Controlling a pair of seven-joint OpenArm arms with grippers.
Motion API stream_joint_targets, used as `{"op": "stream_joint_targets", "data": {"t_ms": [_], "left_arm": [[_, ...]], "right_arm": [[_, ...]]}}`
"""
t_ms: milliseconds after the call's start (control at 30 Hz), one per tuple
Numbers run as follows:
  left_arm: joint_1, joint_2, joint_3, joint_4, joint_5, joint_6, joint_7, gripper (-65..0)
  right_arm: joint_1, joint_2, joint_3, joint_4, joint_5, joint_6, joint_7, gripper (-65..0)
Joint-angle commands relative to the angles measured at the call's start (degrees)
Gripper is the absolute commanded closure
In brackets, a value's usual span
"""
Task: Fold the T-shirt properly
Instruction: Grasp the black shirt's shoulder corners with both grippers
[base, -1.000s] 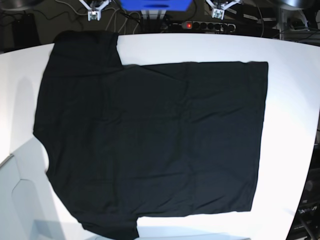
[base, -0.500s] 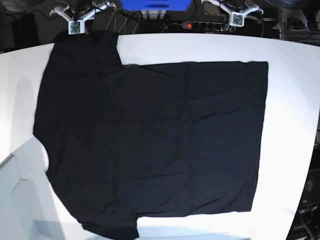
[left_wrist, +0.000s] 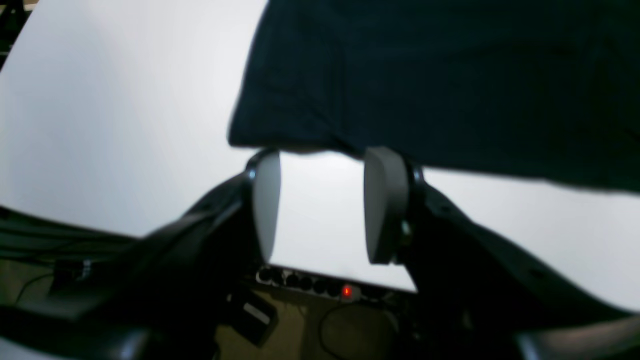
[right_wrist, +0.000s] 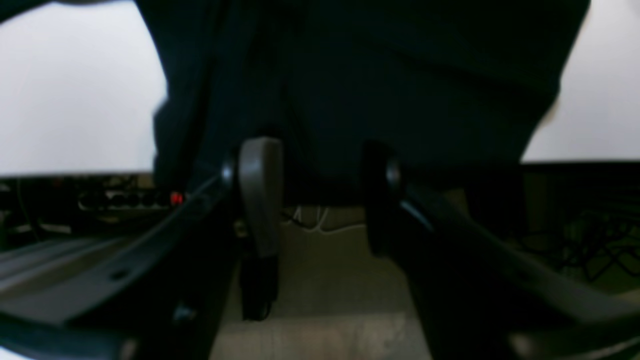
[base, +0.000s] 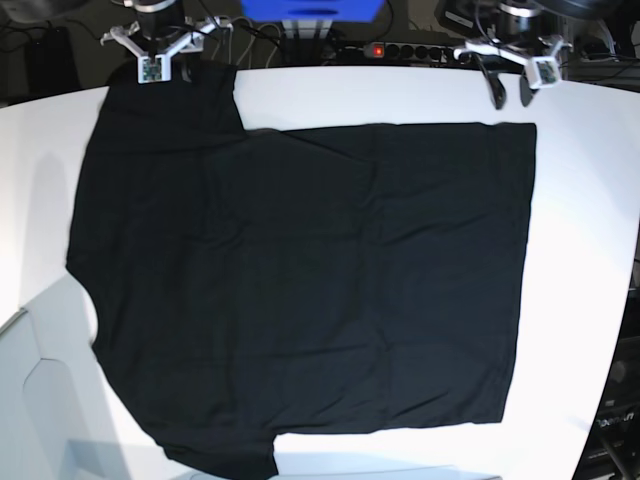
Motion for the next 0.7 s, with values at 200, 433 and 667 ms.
{"op": "stream_joint_targets", "data": {"t_ms": [200,433,667], "left_arm": [[-4.7,-0.5,-5.2,-0.1,-4.7,0.2,-1.3,-35.3],[-14.0,-0.5,-6.6,-11.4,-4.8,0.2,-1.3,-35.8],[-19.2,-0.5,-6.3,-18.9,-4.8,0.2,-1.3,-35.8]], "right_arm": [[0.6,0.2,0.8,1.0,0.0,0.1,0.7,-28.5],[2.1,0.1,5.6,1.0,0.0,0.1,0.5,-28.7],[2.4,0.0,8.5,0.9,0.0,0.2,0.5,-28.8]]}}
